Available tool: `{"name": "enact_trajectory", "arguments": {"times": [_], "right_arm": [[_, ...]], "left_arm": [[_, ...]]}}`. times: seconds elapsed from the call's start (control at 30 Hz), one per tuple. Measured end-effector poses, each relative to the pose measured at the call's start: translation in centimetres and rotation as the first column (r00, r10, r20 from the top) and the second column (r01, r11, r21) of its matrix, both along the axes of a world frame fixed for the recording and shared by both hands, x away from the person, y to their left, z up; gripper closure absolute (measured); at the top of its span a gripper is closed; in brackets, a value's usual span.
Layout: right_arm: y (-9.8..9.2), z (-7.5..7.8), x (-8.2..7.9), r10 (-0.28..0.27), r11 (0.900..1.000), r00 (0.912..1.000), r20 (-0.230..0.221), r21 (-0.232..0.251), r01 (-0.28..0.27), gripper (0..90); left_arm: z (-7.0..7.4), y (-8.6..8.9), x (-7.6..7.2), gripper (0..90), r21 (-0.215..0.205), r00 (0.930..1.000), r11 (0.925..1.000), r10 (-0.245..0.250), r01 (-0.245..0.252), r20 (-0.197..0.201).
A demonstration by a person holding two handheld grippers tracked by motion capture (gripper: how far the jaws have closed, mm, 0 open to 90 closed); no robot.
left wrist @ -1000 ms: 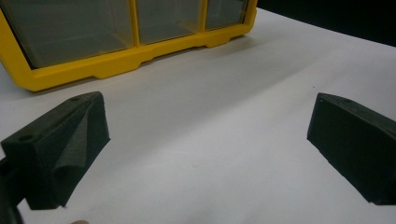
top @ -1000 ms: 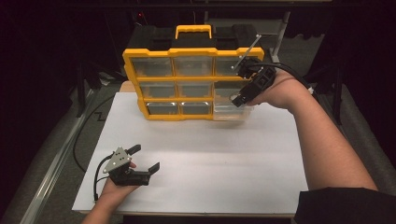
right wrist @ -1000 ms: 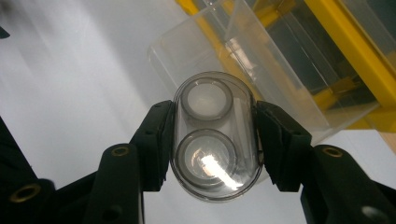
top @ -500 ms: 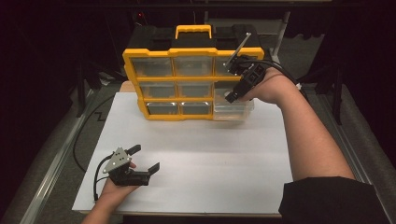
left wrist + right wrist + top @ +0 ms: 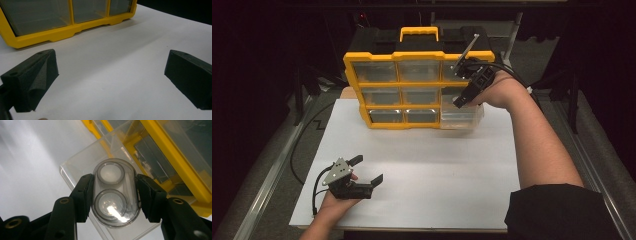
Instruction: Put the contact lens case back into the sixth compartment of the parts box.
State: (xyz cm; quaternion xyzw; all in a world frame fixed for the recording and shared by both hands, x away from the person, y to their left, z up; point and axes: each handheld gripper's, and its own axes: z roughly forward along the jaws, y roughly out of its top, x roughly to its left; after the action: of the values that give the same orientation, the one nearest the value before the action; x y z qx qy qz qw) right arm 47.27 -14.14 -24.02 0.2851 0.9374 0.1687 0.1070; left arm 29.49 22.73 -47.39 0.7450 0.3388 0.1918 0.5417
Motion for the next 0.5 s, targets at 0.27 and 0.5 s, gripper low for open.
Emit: {"name": "enact_trajectory", "arguments": {"times": [0.27,0.5], "right_arm": [[0.1,-0.7,0.3,-0.004,1.0,1.0,0.006,-0.019,0.005,50.1],[0.4,-1.3,0.6,-0.007,1.0,1.0,0.001,-0.03,0.007,50.1]], "left_arm": [[0.0,0.0,0.0,0.2,0.002,1.0,1.0,0.001,-0.001,-0.002],[0.0,0.1,0.0,0.2,0.001,1.0,1.0,0.004,-0.004,-0.001]]}}
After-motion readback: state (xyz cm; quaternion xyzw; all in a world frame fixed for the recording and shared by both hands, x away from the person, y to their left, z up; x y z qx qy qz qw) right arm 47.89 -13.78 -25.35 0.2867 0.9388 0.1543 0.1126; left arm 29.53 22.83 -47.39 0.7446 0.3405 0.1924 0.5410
